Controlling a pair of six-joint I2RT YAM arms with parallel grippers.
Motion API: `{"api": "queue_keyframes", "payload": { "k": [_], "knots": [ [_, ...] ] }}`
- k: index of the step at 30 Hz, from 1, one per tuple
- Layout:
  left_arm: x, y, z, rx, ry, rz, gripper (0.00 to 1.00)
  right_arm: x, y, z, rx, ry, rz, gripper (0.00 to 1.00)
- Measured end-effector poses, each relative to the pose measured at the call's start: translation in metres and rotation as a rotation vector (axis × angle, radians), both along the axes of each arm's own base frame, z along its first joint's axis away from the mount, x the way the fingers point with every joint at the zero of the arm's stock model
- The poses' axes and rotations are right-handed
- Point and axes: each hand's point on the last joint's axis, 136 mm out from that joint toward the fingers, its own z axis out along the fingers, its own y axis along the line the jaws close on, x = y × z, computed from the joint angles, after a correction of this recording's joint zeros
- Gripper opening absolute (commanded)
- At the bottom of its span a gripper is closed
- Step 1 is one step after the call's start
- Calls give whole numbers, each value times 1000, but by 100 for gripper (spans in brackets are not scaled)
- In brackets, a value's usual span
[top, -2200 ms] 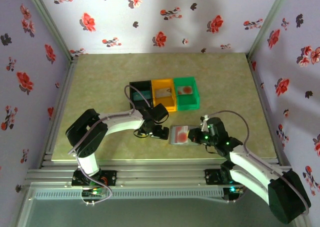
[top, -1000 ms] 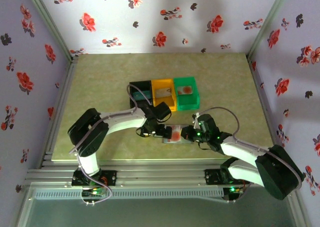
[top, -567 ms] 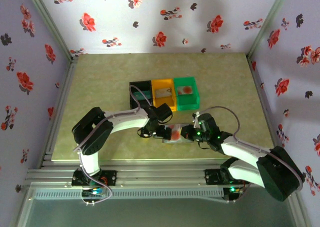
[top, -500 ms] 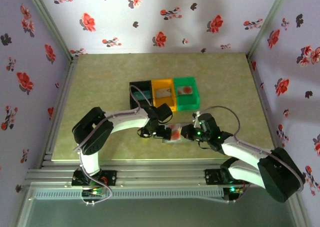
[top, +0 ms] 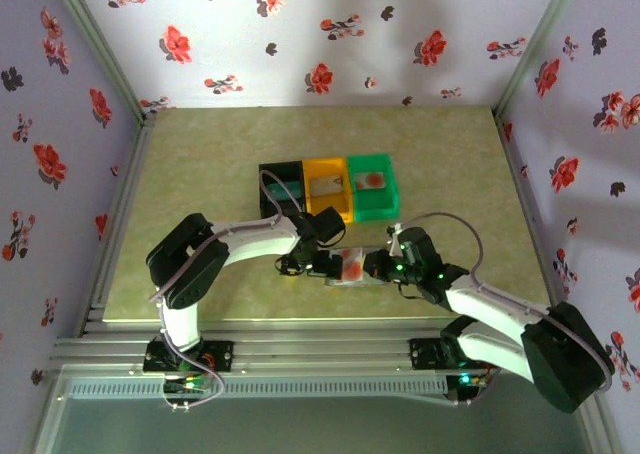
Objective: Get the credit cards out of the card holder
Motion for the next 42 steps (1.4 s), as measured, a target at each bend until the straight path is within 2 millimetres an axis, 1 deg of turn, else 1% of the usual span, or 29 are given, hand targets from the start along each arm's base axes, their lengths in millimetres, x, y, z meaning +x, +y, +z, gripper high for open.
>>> {"api": "queue_keyframes", "payload": {
  "k": [5, 12, 20, 24, 32, 34, 37, 39, 42],
  "knots": [
    [0, 0, -1, 2, 2, 1, 99, 1, -6, 8, 6, -21, -14, 0],
    [0, 0, -2, 2, 3, 4, 99, 3, -18, 13, -4, -34, -41, 0],
    [1, 1, -1, -1, 7, 9, 99, -2, -27, 24, -1, -67, -42, 0],
    [3, 2, 3, -39, 14, 21, 99, -5, -32, 25, -9, -70, -41, 0],
    [7, 2, 20, -197, 19, 18, 100, -9, -32, 30, 7, -73, -25, 0],
    [7, 8, 22, -207, 12, 12, 100, -9, -30, 34, 17, -76, -17, 0],
    [6, 23, 27, -215, -2, 13, 100, -9, -26, 39, 37, -81, 0, 0],
    [5, 26, 37, -256, -23, 1, 100, -10, -24, 42, 54, -85, 11, 0],
    [4, 18, 61, -368, -81, -32, 100, -9, -19, 49, 90, -98, 27, 0]
  ]
}}
